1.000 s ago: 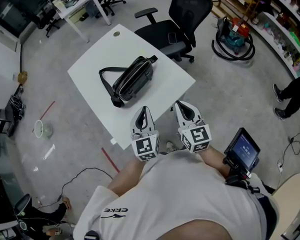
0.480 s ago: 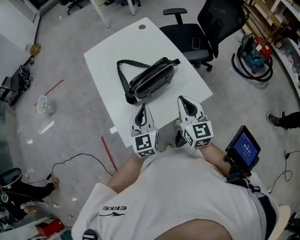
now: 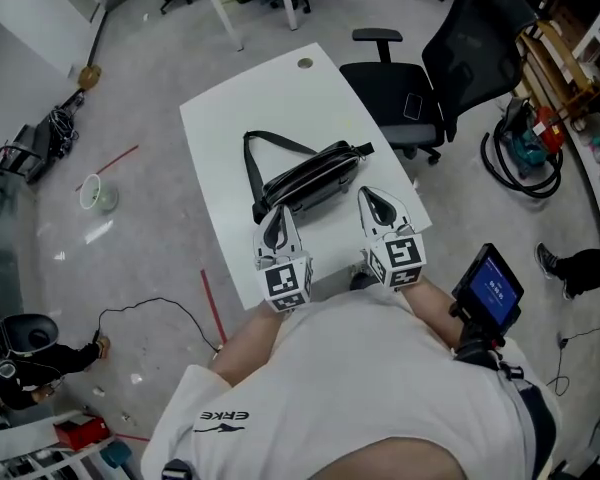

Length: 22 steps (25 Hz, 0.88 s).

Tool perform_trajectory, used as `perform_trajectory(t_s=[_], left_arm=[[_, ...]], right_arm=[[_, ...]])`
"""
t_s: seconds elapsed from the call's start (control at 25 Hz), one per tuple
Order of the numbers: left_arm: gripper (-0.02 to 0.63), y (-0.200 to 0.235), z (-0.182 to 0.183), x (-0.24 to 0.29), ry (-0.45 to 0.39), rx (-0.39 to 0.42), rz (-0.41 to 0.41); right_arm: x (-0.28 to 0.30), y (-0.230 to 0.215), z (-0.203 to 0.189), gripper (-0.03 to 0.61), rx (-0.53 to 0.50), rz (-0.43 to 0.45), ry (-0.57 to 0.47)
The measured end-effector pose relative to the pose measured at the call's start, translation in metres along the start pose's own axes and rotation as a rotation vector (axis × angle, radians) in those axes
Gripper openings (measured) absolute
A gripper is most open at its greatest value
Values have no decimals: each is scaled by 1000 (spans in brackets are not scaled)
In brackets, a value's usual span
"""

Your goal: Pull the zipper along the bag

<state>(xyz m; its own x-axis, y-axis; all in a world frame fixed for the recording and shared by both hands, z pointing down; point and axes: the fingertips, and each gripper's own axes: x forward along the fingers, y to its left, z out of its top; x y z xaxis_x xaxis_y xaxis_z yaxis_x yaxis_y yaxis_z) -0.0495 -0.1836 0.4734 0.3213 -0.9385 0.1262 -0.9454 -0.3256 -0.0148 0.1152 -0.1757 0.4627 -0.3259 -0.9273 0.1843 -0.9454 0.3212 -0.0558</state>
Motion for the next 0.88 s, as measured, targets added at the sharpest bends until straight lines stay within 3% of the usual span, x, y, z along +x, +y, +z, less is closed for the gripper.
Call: perform_trajectory(t_s=[0.32, 0.56, 0.72, 0.88], left_arm=[[2, 2, -10, 35, 52, 3, 66], [2, -7, -26, 71, 95, 20, 123], [2, 8, -18, 61, 105, 32, 169], [2, 16, -13, 53, 107, 41, 206]], right_arm=[[38, -42, -18, 3, -13, 19, 76], [77, -90, -54, 4, -8, 78, 166], [85, -86, -64, 5, -18, 155, 223], [91, -81, -80, 36, -101, 219, 284]])
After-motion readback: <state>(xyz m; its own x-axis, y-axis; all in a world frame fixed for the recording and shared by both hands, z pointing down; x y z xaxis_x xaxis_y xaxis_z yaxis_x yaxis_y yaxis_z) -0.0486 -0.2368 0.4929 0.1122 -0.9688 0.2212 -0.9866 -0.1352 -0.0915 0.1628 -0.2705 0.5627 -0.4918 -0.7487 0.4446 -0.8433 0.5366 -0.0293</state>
